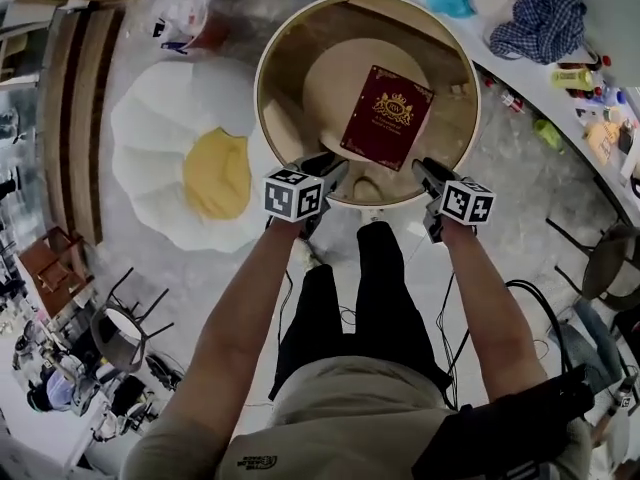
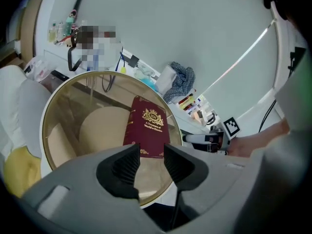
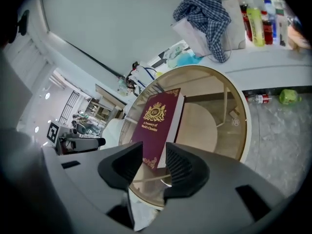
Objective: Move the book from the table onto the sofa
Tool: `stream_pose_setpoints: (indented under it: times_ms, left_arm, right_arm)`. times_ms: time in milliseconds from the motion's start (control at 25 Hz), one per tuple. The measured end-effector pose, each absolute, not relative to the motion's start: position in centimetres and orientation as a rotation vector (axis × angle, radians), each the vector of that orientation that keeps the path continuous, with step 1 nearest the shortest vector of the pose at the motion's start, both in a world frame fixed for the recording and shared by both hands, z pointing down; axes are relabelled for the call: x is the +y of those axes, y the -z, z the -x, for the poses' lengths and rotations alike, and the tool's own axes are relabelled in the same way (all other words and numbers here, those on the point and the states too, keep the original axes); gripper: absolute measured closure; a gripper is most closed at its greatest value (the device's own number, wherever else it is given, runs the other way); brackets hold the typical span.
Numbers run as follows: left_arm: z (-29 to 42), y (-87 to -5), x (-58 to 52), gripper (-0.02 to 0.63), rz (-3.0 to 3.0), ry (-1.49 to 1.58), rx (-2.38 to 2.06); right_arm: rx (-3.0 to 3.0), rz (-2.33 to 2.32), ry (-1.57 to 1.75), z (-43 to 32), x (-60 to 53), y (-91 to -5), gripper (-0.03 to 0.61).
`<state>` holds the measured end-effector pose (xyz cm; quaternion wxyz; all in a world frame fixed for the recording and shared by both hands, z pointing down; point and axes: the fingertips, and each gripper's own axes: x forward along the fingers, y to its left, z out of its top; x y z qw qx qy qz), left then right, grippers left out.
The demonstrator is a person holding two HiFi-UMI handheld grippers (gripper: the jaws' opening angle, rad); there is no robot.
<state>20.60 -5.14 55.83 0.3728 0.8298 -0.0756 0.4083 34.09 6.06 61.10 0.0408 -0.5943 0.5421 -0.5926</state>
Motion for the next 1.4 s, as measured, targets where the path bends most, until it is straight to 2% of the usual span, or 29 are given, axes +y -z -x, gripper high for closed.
stream_pose_setpoints:
  times_ms: [280, 640, 760, 960, 1040, 1240, 1400]
  left_arm:
    - [-23.1, -62.6, -7.9, 0.46, -2.085, -1.079, -0.175]
    - [-25.0, -66.8, -8.1, 0.426, -2.024, -1.075, -0.149]
    - [-24.9, -66.9, -8.2, 0.426, -1.99, -1.038, -0.156]
    - [-24.8, -66.5, -8.1, 0.437, -1.999, -1.007, -0.195]
    - [-24.4, -66.4, -7.9, 0.46, -2.004, -1.004, -0.215]
    - [-22.2, -66.1, -6.5, 0.46, -1.977, -0.972, -0.253]
    - [-17.4, -64.7, -7.1, 0.462, -1.963, -0.904, -0.314]
  right_arm:
    - [1.511, 1.762, 1.793, -35.3, 4.0, -65.6, 0.429]
    - [1.445, 1.736, 1.778, -35.0, 2.2, -67.4, 0.43]
    - [1.458, 1.716, 1.779, -34.7, 1.9, -67.2, 0.466]
    - [1.491, 1.741, 1.808, -34.7, 1.9, -66.9, 0.481]
    - [1.504, 1.76, 1.797, -34.8, 1.6, -66.6, 0.491]
    - [1.603, 1.755, 1.773, -34.2, 0.6, -65.5, 0.508]
    - [1.71, 1.737, 1.75, -30.2, -1.7, -63.7, 0.512]
